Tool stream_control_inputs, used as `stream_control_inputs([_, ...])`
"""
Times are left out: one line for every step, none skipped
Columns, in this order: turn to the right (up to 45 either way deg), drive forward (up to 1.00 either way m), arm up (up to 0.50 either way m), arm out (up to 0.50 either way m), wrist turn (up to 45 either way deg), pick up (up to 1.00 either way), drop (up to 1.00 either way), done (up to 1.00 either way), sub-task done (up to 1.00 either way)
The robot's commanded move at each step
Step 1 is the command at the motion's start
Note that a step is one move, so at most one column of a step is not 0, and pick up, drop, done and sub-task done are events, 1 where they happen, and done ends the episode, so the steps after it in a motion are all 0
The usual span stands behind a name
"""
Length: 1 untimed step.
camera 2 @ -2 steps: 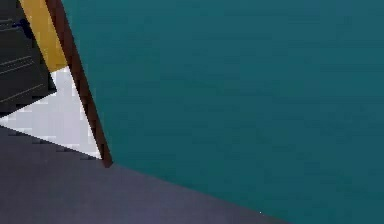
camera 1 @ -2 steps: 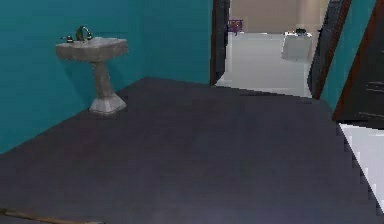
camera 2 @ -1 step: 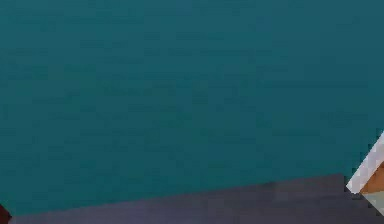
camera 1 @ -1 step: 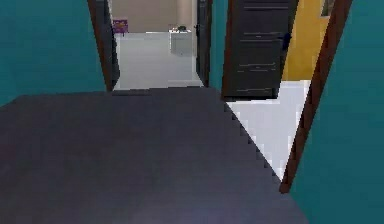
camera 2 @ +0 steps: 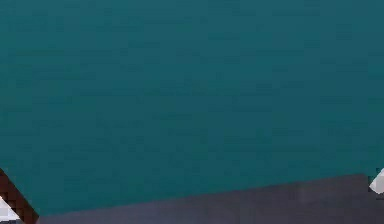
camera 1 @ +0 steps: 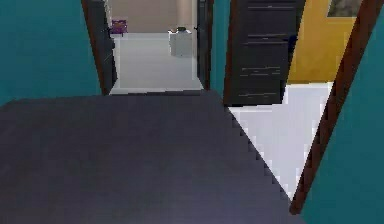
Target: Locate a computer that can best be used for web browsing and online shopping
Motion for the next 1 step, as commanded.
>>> stream_control_inputs([0.0,1.0,0.0,0.0,0.0,0.0,0.0,0.0,0.0])
